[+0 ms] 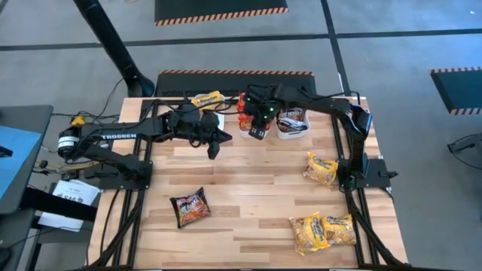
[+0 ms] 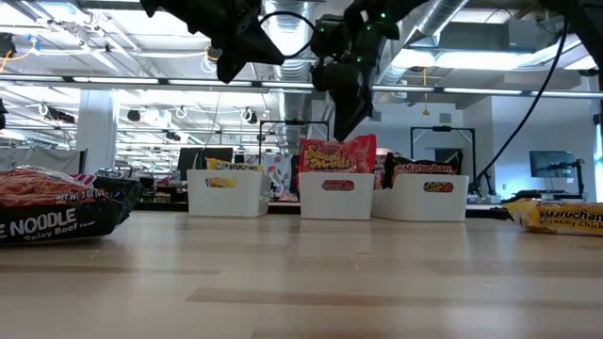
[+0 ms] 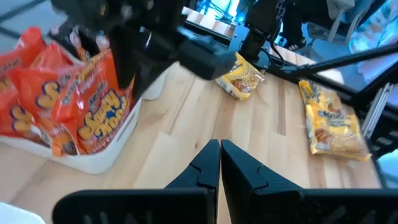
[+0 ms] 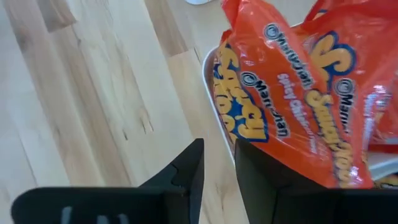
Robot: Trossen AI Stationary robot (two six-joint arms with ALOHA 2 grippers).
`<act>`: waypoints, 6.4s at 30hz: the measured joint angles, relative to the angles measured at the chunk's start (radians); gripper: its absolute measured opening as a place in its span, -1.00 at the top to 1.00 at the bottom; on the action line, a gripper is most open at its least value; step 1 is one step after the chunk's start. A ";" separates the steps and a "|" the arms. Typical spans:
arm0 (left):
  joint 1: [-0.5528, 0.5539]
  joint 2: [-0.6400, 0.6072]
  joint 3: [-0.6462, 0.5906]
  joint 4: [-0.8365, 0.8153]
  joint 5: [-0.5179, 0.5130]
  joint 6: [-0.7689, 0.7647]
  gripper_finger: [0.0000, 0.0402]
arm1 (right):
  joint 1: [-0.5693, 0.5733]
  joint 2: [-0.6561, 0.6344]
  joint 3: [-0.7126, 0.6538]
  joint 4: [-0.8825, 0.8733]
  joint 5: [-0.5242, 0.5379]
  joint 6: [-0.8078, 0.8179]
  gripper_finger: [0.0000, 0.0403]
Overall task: Sort Maruchan noodles
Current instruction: Put the black noodle pack into the right white bin
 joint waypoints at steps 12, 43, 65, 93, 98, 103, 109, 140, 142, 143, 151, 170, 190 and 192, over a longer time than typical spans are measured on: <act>0.059 0.000 -0.001 -0.078 0.147 -0.144 0.48 | 0.025 0.000 0.148 -0.246 0.000 0.006 0.42; -0.011 -0.295 0.000 -0.778 0.293 -0.379 0.28 | 0.066 -0.277 0.261 -0.468 0.001 0.181 0.42; -0.299 -0.176 -0.070 -0.920 0.253 -0.283 0.10 | 0.377 -0.267 0.260 -0.467 0.000 0.569 0.42; -0.381 -0.034 -0.377 -0.385 0.227 -0.385 0.14 | 0.620 -0.267 0.260 -0.409 0.085 0.738 0.42; -0.381 0.042 -0.389 -0.320 0.263 -0.393 0.14 | 0.620 -0.268 0.260 -0.413 0.089 0.731 0.42; -0.382 0.120 -0.384 -0.199 0.325 -0.390 0.14 | 0.619 -0.267 0.258 -0.416 0.100 0.716 0.42; -0.396 0.227 -0.382 -0.053 0.416 -0.425 0.14 | 0.619 -0.268 0.258 -0.413 0.111 0.704 0.42; -0.455 0.347 -0.377 0.525 0.508 -0.517 1.00 | 0.741 -0.267 0.257 -0.453 0.079 0.768 0.42; -0.455 0.347 -0.377 0.521 0.508 -0.517 1.00 | 0.784 -0.269 0.237 -0.434 0.116 0.810 0.42; -0.454 0.347 -0.377 0.522 0.508 -0.517 1.00 | 0.805 -0.269 0.218 -0.420 0.129 0.831 0.42; -0.455 0.347 -0.377 0.535 0.524 -0.536 1.00 | 0.950 -0.266 0.043 -0.198 0.182 0.993 0.42; -0.476 0.347 -0.377 0.544 0.512 -0.572 1.00 | 0.927 -0.267 -0.475 0.797 -0.045 0.851 0.42; -0.436 0.347 -0.357 0.588 0.369 -0.632 1.00 | 0.775 -0.267 -0.657 0.967 -0.134 0.732 0.42; -0.412 0.347 -0.342 0.588 0.354 -0.620 1.00 | 0.775 -0.267 -0.657 0.968 -0.134 0.730 0.42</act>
